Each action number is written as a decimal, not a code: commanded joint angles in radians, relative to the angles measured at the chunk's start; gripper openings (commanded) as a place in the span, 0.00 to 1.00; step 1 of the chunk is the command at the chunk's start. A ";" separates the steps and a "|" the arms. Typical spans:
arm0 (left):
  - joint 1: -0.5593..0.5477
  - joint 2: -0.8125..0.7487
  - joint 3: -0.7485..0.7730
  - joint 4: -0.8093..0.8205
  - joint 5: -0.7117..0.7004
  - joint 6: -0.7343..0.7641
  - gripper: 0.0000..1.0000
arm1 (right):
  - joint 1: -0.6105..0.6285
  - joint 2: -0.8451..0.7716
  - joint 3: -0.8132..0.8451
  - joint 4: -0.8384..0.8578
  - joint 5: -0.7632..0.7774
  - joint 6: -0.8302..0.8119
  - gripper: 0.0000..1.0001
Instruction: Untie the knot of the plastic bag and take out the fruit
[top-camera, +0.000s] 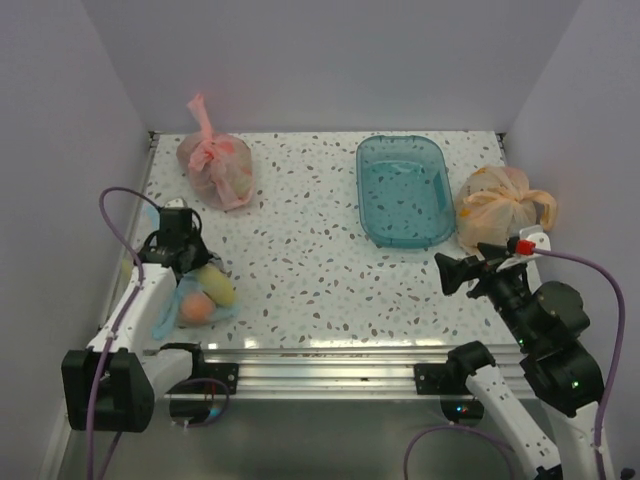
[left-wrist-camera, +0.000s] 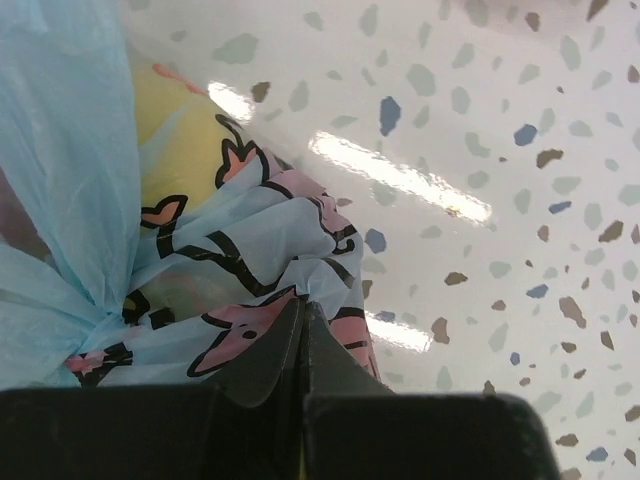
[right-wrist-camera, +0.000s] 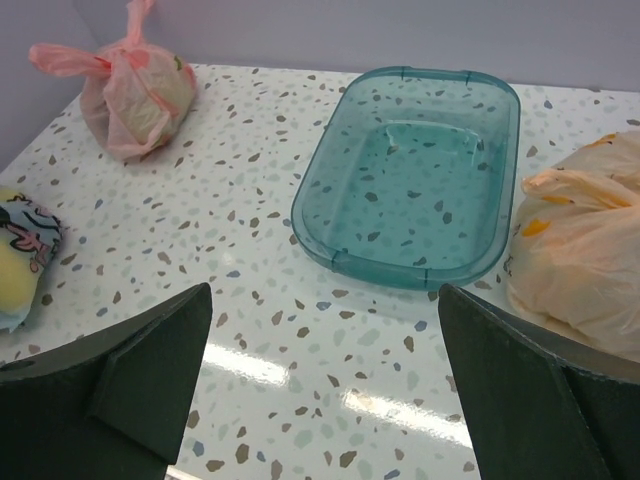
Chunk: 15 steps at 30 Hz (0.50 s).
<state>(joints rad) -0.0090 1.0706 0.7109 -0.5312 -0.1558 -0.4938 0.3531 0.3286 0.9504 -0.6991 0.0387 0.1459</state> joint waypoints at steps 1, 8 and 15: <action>-0.063 0.020 0.082 0.053 0.082 0.026 0.00 | 0.004 0.038 0.047 0.058 0.001 -0.029 0.99; -0.432 0.147 0.166 0.120 0.088 -0.118 0.00 | 0.006 0.076 0.045 0.072 -0.036 -0.025 0.99; -0.701 0.242 0.263 0.143 0.053 -0.158 0.00 | 0.006 0.145 0.062 0.037 -0.105 -0.039 0.99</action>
<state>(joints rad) -0.6468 1.2957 0.8989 -0.4400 -0.0956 -0.6048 0.3534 0.4206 0.9718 -0.6674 -0.0181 0.1287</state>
